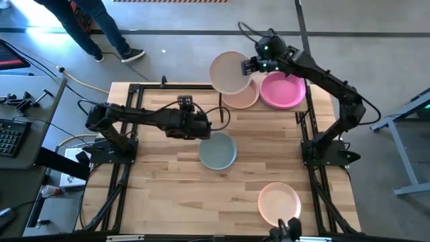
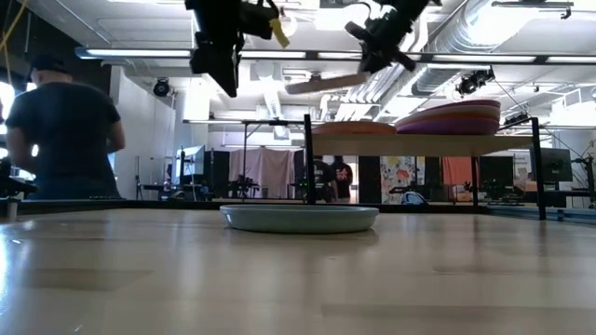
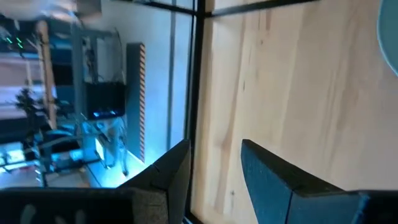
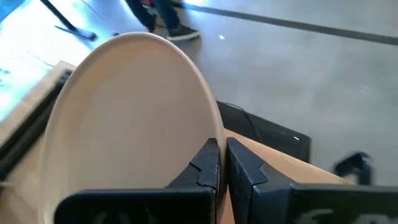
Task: Place and stack plates onto a shelf
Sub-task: Stack the gray plate on the brown plate on the shelf, then stack the blue plate on the gray plate on the shelf
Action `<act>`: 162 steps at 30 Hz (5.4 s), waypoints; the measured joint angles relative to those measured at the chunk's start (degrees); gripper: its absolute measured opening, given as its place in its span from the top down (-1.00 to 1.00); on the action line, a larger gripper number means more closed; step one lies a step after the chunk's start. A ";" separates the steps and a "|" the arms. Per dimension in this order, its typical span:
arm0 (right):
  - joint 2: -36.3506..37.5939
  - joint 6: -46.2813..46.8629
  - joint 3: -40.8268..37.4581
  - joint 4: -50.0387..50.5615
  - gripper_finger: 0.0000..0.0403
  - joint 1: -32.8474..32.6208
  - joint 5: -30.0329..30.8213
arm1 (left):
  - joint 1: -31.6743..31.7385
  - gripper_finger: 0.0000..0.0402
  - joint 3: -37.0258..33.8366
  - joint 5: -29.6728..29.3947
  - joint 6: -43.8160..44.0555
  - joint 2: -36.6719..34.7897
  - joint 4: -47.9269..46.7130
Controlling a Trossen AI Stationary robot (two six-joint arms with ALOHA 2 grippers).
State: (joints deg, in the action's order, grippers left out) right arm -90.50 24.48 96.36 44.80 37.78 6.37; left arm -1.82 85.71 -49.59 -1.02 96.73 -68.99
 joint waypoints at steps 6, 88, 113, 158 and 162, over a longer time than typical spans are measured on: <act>-0.02 -3.23 0.00 6.39 1.00 5.31 -2.77 | 3.46 0.34 0.00 0.26 3.12 -0.02 -2.14; 6.34 5.85 -9.05 3.76 0.51 -5.32 -16.77 | 12.82 0.34 -9.04 36.88 21.62 0.00 8.78; 6.27 17.10 -9.05 3.80 0.51 -24.90 -10.36 | 5.83 0.34 -23.01 41.39 36.93 0.94 31.47; 5.97 15.50 -9.07 3.94 0.51 -27.38 -7.84 | 2.78 0.99 -25.24 41.94 32.34 4.06 37.64; 5.32 12.84 -9.11 3.90 0.51 -27.40 -7.58 | 2.11 0.99 -25.24 37.67 32.12 -0.27 35.81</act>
State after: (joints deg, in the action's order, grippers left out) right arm -85.18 37.32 87.24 48.69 10.37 -1.21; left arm 0.30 60.47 -11.92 31.10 96.45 -33.18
